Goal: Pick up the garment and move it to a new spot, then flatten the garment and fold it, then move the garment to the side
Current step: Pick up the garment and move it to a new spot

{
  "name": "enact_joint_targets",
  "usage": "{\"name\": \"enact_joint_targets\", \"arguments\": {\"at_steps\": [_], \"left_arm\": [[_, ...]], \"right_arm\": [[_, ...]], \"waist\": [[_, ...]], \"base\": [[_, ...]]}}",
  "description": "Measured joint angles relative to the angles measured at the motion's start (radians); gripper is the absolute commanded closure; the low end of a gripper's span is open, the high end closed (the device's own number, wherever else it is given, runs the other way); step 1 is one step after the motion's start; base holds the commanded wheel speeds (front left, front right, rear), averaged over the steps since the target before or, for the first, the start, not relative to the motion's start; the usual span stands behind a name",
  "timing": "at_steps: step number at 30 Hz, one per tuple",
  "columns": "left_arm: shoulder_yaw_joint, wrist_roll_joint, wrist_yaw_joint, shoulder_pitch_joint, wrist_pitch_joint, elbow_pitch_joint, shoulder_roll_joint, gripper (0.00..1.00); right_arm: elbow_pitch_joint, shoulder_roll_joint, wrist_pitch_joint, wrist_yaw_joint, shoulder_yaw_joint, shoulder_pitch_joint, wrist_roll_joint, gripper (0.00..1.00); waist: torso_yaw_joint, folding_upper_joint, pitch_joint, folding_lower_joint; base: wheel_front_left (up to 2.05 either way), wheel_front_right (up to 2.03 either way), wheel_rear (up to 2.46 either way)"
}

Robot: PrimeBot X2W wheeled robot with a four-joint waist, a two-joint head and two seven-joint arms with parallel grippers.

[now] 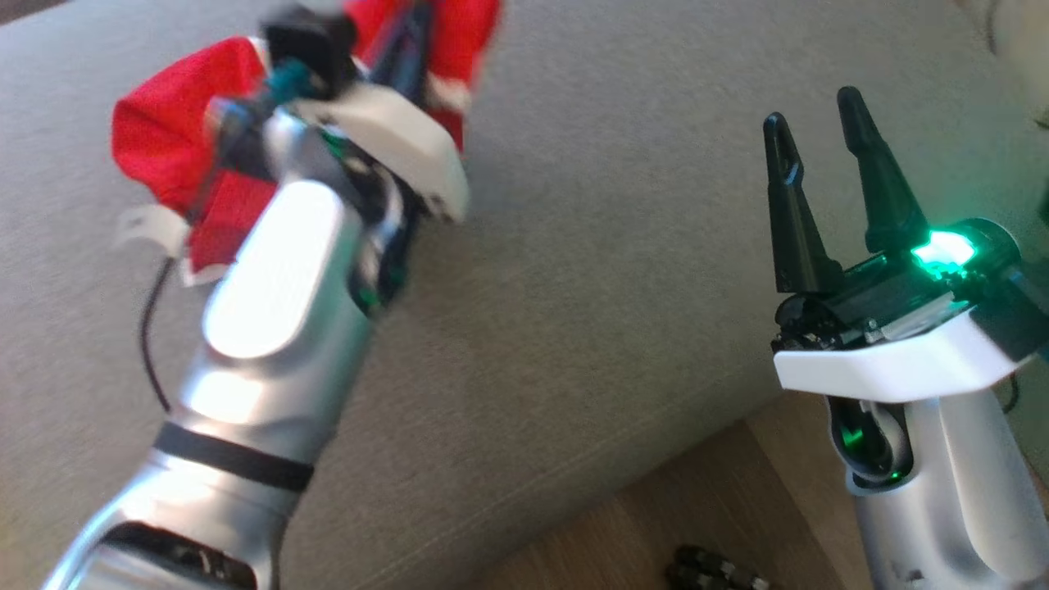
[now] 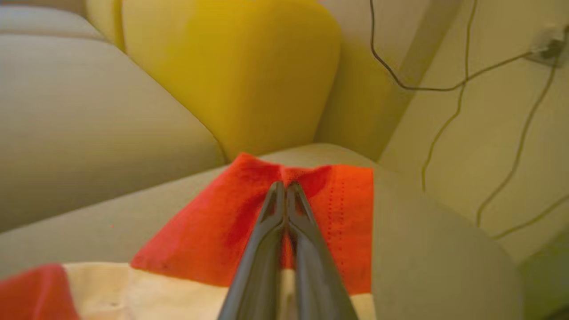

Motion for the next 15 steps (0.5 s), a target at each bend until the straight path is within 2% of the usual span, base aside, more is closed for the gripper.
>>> {"name": "enact_joint_targets", "arguments": {"at_steps": [1,5,7,15], "left_arm": [[-0.040,-0.049,-0.008,0.003,-0.003,0.017,0.002,0.00],[-0.211,-0.146,-0.021,0.018,-0.021,0.047,-0.006,0.00],[-0.255,-0.170,-0.020,0.028,-0.048,0.062,-0.006,0.00],[-0.274,-0.221,0.002,0.017,-0.152,0.064,-0.001,0.00]], "right_arm": [[0.002,0.000,0.000,0.000,0.001,-0.003,0.002,0.00],[0.003,0.000,0.000,0.000,-0.007,-0.008,0.008,0.00],[0.006,0.000,0.000,0.000,-0.020,-0.008,0.007,0.00],[0.021,0.000,0.000,0.000,-0.030,-0.004,-0.039,0.00]], "waist": [[-0.012,0.0000,0.007,0.0000],[-0.040,0.0000,0.033,0.0000],[-0.033,0.0000,0.036,0.0000],[0.064,0.0000,-0.007,-0.0001]], "base": [[0.00,0.00,0.00],[0.00,0.00,0.00],[0.00,0.00,0.00],[0.00,0.00,0.00]]}}
